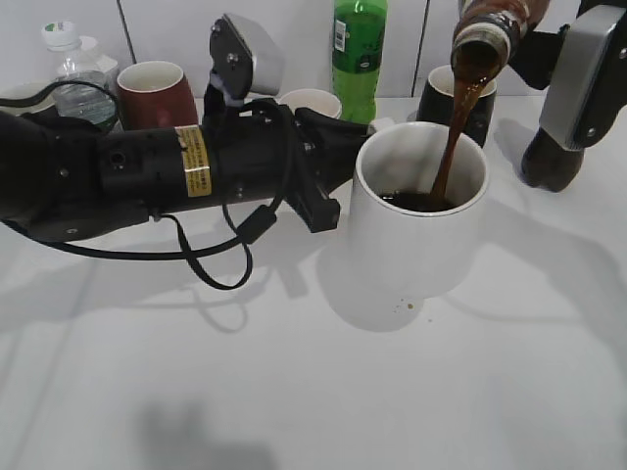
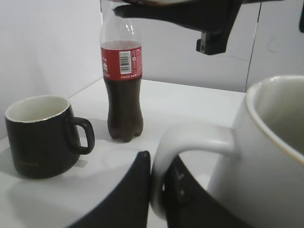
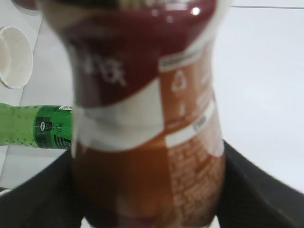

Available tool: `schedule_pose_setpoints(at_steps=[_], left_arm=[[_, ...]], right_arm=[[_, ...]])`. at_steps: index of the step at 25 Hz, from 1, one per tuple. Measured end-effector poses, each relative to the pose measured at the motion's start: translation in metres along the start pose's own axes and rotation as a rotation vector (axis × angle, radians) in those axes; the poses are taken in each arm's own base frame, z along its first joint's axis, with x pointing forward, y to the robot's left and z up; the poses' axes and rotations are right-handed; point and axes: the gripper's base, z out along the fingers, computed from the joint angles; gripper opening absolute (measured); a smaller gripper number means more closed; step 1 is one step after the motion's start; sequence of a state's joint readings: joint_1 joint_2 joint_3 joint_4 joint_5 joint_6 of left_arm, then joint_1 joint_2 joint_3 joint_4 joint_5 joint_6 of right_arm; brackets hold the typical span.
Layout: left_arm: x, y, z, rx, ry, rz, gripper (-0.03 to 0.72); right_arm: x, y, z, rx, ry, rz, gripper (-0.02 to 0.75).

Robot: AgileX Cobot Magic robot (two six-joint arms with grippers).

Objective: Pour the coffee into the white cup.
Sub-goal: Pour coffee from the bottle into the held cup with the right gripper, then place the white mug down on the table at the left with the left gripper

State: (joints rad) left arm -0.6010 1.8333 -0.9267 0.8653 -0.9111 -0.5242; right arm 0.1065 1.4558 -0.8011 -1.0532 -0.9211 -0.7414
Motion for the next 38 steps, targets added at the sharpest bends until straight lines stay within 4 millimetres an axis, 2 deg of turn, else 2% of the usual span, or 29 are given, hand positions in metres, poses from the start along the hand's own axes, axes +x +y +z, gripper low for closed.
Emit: schedule_pose_setpoints(at_steps=[13, 16, 24, 29, 33, 38], left_arm=[[0.0, 0.0, 0.0, 0.0, 0.001, 0.0, 0.054], [0.0, 0.0, 0.0, 0.001, -0.004, -0.001, 0.054], [-0.006, 0.003, 0.002, -0.022, -0.036, -0.014, 0.054], [-0.012, 0.01, 0.002, -0.056, -0.066, -0.028, 0.054], [-0.011, 0.024, -0.006, -0.099, -0.063, -0.03, 0.054], [-0.013, 0.046, -0.025, -0.18, -0.039, -0.015, 0.054]], right_arm=[[0.0, 0.0, 0.0, 0.0, 0.0, 0.0, 0.535], [0.0, 0.0, 0.0, 0.0, 0.0, 0.061, 0.535], [-0.005, -0.002, 0.0, 0.007, -0.055, 0.419, 0.535], [-0.007, -0.002, 0.0, -0.01, -0.084, 0.7, 0.535], [-0.007, -0.002, 0.0, -0.022, -0.087, 0.938, 0.535], [-0.005, 0.0, 0.0, -0.043, -0.04, 1.362, 0.535]])
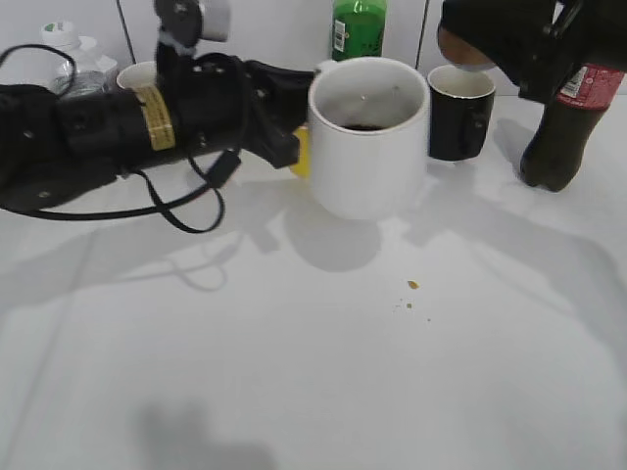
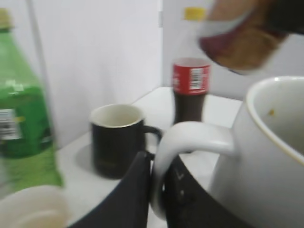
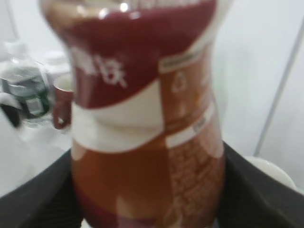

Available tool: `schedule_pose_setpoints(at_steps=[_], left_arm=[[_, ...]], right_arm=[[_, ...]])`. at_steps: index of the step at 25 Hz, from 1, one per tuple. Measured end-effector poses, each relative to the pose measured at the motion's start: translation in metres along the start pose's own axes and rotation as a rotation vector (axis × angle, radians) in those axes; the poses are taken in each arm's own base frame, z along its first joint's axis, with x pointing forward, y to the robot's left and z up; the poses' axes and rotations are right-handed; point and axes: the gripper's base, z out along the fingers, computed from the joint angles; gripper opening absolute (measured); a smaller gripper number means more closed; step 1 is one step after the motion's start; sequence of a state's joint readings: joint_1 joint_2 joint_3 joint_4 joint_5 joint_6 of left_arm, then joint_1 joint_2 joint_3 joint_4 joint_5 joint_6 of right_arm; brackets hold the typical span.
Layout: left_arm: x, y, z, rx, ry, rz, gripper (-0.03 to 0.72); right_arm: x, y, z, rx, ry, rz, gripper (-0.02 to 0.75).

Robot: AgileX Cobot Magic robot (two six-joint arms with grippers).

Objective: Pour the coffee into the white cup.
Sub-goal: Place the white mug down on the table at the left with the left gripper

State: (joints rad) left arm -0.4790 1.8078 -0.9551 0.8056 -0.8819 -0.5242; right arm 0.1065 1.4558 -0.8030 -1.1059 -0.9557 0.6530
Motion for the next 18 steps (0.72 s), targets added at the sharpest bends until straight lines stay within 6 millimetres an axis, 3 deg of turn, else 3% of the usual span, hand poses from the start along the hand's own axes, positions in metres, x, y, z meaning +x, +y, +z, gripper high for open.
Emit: schedule_pose_setpoints(at_steps=[2, 5, 18], left_arm=[[-0.001, 0.009, -0.01, -0.034, 0.002, -0.001, 0.054], [0.004, 0.022, -0.029, -0.093, 0.022, -0.017, 0.054], [0.051, 0.044, -0.113, -0.369, 0.064, -0.142, 0.054]], right_arm=[[0.004, -0.003, 0.0, 0.039, 0.045, 0.143, 0.535], [0.011, -0.008, -0.001, 0.104, 0.109, 0.22, 0.535], [0.016, -0.012, -0.002, 0.157, 0.16, 0.239, 0.535]])
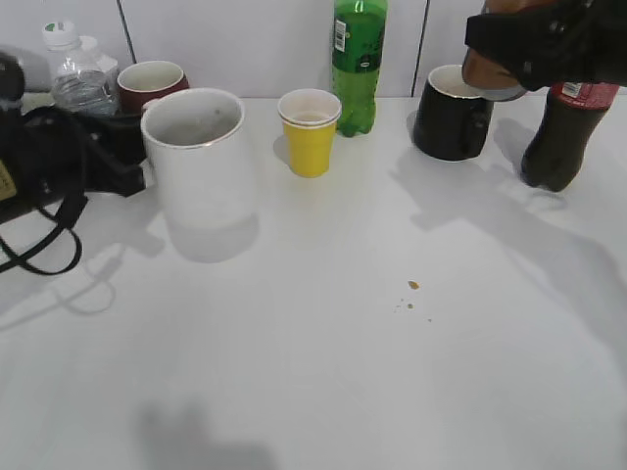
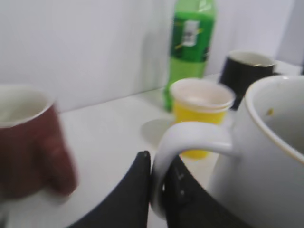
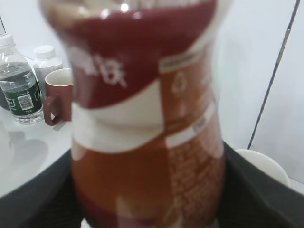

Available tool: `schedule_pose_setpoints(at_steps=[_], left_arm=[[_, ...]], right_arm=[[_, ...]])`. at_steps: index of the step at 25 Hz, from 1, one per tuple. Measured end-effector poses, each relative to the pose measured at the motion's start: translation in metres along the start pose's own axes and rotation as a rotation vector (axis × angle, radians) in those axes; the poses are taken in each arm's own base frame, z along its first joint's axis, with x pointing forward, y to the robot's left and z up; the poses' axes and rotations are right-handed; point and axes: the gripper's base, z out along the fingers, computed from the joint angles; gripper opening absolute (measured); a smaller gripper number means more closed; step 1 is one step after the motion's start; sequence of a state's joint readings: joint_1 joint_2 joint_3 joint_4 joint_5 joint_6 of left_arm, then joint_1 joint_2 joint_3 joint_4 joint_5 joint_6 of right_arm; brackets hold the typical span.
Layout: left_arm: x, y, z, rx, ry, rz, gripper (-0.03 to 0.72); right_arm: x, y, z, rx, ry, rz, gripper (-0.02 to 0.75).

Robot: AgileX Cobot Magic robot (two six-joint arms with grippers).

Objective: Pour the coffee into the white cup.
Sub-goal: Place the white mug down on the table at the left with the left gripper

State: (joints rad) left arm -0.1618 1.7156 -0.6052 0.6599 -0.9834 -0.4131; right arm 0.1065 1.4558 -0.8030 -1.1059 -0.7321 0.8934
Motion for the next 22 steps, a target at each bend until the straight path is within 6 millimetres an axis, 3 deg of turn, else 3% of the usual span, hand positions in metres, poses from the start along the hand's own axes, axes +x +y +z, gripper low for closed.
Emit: schedule_pose_setpoints(at_steps=[10, 22], left_arm=[[0.021, 0.018, -0.024, -0.311, 0.016, 0.009, 0.054], [0.051, 0.037, -0.02, -0.468, -0.01, -0.074, 0.054]], right_arm=[[0.0, 0.0, 0.0, 0.0, 0.0, 0.0, 0.535], [0.0, 0.0, 0.0, 0.001, 0.0, 0.001, 0.535]])
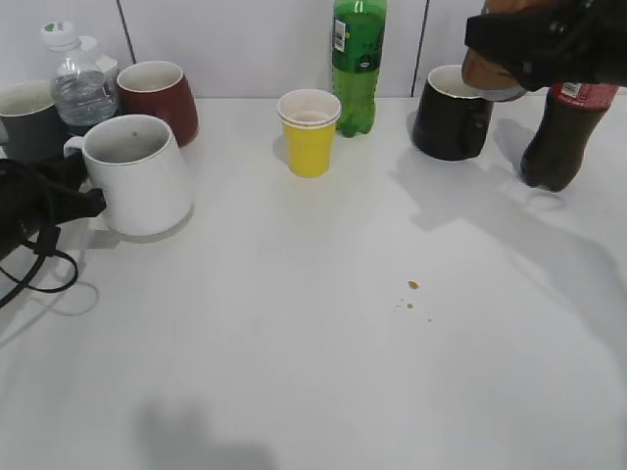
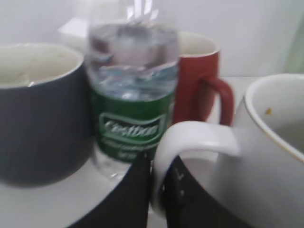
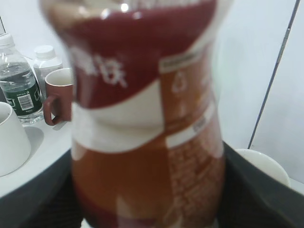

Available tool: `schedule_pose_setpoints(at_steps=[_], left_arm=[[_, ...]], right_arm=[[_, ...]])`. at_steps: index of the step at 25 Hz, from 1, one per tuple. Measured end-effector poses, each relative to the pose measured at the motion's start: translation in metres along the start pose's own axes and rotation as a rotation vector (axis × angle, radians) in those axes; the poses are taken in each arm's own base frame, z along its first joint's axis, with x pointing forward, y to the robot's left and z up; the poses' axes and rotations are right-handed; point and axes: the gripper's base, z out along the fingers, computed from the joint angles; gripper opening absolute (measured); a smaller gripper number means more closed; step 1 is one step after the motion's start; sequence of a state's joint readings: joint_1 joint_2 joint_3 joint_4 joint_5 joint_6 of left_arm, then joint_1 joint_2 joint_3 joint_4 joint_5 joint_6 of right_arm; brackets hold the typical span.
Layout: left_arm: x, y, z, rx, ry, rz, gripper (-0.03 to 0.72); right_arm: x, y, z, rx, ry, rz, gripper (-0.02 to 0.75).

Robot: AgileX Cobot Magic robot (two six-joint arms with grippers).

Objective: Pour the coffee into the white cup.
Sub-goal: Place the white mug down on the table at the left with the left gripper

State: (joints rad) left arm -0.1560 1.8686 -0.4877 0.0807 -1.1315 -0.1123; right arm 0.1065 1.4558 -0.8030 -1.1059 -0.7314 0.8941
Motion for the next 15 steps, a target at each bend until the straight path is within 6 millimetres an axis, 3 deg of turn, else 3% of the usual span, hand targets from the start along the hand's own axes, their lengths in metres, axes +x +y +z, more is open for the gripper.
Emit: schedule_pose_setpoints(at_steps=[4, 15], left_arm=[[0.012, 0.002, 0.002, -0.016, 0.033, -0.006, 0.054], [0.017, 0.003, 0.004, -0.012, 0.007, 0.003, 0.057]], right_arm=[[0.0, 0.0, 0.0, 0.0, 0.0, 0.0, 0.535], [0.0, 0.0, 0.0, 0.001, 0.001, 0.002, 0.535]])
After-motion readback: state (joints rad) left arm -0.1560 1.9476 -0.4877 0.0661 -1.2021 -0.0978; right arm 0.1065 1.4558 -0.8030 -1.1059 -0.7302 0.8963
